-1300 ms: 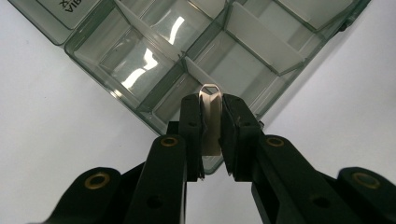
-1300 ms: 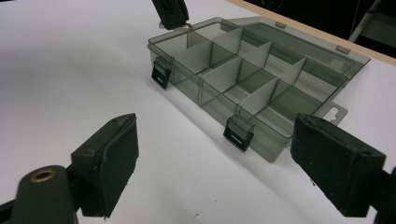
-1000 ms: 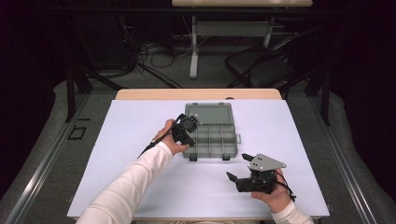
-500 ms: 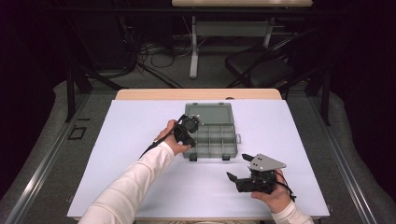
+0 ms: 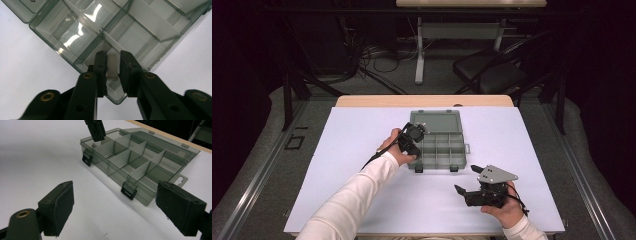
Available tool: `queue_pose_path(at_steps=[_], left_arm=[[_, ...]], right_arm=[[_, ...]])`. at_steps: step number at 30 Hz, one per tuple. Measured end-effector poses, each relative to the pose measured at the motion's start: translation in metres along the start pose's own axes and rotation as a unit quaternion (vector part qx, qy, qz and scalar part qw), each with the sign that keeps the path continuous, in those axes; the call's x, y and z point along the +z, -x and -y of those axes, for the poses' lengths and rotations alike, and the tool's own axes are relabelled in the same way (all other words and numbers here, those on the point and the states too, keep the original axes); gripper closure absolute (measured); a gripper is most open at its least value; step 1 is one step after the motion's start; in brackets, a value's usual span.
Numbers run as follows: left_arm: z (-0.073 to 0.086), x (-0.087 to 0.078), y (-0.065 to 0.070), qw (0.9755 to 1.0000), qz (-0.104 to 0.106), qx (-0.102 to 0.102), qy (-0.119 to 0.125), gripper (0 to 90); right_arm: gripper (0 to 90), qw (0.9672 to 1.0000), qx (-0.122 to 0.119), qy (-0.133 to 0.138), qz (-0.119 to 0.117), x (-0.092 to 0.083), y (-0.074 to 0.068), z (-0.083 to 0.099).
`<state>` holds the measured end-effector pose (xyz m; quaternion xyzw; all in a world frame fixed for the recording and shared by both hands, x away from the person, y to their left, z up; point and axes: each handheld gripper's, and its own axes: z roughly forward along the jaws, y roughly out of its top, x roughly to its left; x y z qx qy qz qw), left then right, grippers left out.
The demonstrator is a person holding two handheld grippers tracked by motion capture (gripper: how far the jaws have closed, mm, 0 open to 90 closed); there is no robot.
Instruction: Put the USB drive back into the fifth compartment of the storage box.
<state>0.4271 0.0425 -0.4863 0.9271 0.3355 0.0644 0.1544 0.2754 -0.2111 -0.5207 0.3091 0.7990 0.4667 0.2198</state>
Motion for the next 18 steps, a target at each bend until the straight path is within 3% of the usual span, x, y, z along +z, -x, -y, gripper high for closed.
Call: queue_pose_path(at_steps=[14,18], left_arm=[[0.0011,-0.0037,-0.0011,0.9997,-0.018,0.011,0.015,52.3],[0.0026,-0.0057,-0.0031,0.9997,-0.017,0.005,0.02,47.5]], right_arm=[[15.0,1.0,0.0,-0.001,0.0,0.0004,-0.0002,0.0002],[15.0,1.0,0.0,-0.002,0.0,0.0003,-0.0001,0.0002]])
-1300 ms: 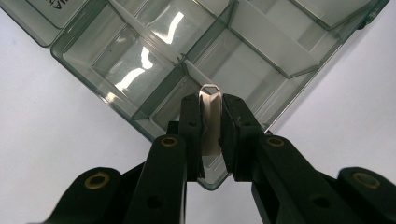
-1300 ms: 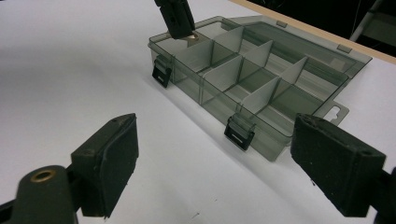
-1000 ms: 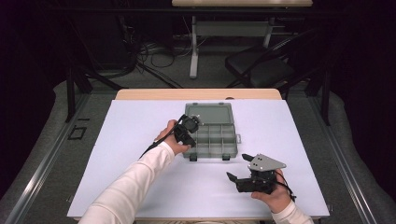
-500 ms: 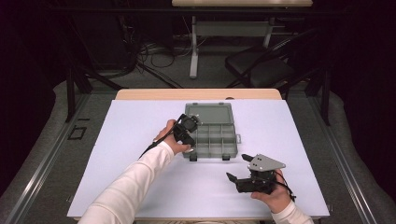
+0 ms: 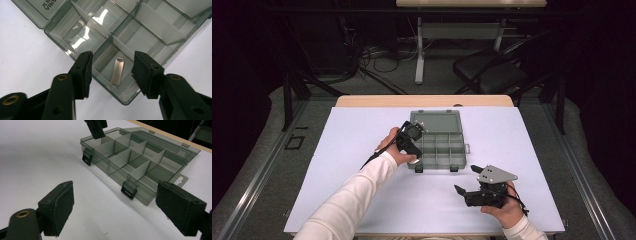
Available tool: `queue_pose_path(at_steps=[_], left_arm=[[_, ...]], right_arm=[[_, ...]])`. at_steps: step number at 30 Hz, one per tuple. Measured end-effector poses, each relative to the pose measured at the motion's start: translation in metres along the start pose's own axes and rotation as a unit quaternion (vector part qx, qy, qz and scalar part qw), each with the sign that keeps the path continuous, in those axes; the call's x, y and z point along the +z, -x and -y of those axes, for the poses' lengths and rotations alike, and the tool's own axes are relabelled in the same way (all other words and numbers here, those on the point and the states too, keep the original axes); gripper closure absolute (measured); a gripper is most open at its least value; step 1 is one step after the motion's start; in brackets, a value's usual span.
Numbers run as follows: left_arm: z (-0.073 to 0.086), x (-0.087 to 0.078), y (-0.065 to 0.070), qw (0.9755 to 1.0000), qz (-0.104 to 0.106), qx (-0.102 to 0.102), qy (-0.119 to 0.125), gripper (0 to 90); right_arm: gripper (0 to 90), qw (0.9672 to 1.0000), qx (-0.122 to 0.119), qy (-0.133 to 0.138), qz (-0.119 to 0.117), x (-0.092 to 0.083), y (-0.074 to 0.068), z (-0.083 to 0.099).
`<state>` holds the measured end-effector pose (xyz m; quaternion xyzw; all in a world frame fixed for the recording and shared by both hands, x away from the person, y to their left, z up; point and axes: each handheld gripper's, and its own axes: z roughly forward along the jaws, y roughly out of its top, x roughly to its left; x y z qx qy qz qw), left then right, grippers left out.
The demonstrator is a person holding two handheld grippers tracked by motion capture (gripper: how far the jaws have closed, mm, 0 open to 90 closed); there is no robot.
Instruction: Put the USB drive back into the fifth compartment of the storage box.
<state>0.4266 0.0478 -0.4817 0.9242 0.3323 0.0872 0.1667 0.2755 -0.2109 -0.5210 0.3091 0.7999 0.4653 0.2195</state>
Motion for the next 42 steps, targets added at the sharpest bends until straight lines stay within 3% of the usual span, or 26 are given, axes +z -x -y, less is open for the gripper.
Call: queue_pose_path(at_steps=[6,12,15,29,40,42], left_arm=[[0.003,-0.004,-0.004,0.9998,-0.001,0.009,0.019,42.3],[0.005,-0.01,-0.004,0.9996,0.009,-0.01,0.024,41.6],[0.006,-0.014,-0.004,0.9991,0.024,-0.013,0.032,41.8],[0.015,-0.032,-0.008,0.9986,0.025,-0.018,0.044,38.7],[0.032,-0.049,-0.015,0.9961,0.035,-0.015,0.08,15.9],[0.035,-0.053,-0.016,0.9953,0.038,-0.015,0.088,15.8]], right_arm=[[15.0,1.0,0.0,-0.001,0.0,0.0,0.0,0.0],[15.0,1.0,-0.001,-0.001,0.0,0.0,0.0,0.0],[15.0,1.0,-0.001,-0.001,0.001,0.0,0.0,0.0],[15.0,1.0,0.001,-0.002,0.002,-0.001,-0.001,0.001],[15.0,1.0,0.002,-0.002,0.004,-0.002,-0.001,0.001],[15.0,1.0,0.003,-0.003,0.005,-0.002,0.0,0.002]])
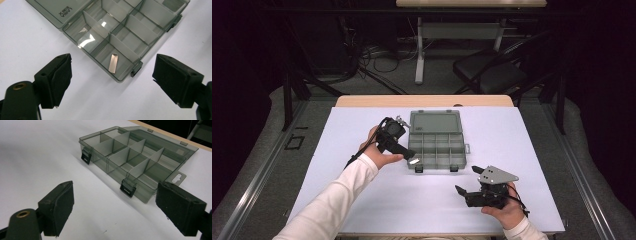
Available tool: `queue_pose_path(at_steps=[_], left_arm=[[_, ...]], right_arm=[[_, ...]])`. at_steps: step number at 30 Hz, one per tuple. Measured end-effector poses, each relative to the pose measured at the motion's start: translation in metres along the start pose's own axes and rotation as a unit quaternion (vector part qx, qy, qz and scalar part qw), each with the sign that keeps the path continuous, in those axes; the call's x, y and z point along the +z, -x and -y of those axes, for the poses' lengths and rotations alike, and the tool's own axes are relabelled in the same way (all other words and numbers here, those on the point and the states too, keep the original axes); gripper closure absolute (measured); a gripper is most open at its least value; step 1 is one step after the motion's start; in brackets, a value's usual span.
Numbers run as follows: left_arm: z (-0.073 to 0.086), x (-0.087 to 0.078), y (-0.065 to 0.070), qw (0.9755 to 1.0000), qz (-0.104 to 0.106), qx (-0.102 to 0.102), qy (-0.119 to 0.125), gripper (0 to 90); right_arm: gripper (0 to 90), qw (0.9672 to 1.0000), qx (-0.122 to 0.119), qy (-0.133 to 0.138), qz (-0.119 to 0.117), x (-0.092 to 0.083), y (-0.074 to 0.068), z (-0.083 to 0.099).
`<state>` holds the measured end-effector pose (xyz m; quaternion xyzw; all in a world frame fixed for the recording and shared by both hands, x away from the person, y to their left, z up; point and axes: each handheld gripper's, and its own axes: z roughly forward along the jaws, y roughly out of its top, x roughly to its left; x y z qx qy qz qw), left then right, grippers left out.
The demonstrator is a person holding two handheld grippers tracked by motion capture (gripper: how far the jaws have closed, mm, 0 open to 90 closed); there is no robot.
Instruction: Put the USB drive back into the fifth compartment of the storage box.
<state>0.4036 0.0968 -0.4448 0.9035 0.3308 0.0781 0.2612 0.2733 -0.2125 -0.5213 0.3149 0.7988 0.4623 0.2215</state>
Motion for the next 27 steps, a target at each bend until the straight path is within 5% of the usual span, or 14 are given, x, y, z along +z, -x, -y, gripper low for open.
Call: queue_pose_path(at_steps=[16,27], left_arm=[[0.031,-0.021,-0.003,0.9979,0.025,-0.012,0.058,15.1],[0.062,-0.032,-0.004,0.9964,0.034,-0.019,0.075,15.2]], right_arm=[[15.0,1.0,0.001,0.003,0.005,-0.001,0.001,0.001],[15.0,0.9999,0.005,0.001,0.011,-0.004,0.0,0.002]])
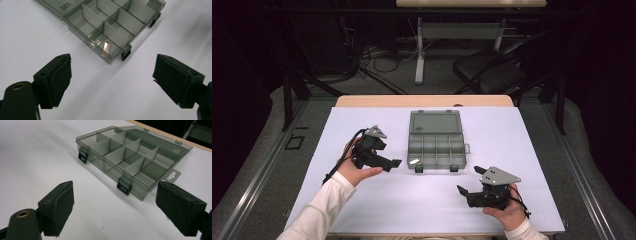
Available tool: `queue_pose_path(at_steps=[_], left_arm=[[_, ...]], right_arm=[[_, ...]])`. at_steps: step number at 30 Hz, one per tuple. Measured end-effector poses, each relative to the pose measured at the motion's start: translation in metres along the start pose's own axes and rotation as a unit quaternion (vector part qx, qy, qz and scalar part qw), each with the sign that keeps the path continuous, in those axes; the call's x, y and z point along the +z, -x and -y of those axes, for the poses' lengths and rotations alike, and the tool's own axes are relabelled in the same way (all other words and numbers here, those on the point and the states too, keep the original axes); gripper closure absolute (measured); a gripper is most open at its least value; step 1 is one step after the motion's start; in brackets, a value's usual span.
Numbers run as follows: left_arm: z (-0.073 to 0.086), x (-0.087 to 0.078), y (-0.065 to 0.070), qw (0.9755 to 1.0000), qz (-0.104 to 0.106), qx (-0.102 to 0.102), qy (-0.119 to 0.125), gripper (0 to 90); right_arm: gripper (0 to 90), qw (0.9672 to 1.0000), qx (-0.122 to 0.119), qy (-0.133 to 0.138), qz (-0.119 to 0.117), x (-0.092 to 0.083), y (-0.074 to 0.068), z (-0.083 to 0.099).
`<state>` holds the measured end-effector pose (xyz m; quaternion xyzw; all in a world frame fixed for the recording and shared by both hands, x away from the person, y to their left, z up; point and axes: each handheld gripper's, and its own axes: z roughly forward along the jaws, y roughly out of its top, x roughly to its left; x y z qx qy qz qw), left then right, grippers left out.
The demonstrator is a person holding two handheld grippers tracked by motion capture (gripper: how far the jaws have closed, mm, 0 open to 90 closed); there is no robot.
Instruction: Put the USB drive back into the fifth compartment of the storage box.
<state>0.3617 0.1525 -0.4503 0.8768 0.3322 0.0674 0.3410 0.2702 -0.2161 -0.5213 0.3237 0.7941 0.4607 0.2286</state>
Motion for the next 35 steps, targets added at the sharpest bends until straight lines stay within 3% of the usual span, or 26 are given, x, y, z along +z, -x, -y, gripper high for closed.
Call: queue_pose_path(at_steps=[6,17,26,35], left_arm=[[0.019,-0.007,0.006,0.9998,-0.01,0.01,0.015,15.4],[0.05,-0.02,0.005,0.9977,-0.012,-0.02,0.064,15.6],[0.063,-0.019,0.007,0.997,-0.039,-0.005,0.066,15.9],[0.07,-0.012,0.005,0.9966,-0.039,-0.014,0.071,16.0]], right_arm=[[15.0,1.0,0.001,-0.001,0.004,-0.001,0.0,0.001],[15.0,1.0,0.002,-0.002,0.009,-0.003,-0.001,0.003],[15.0,1.0,0.0,-0.003,0.009,-0.003,0.0,0.003],[14.9,0.9999,0.003,-0.002,0.01,-0.006,0.003,0.004]])
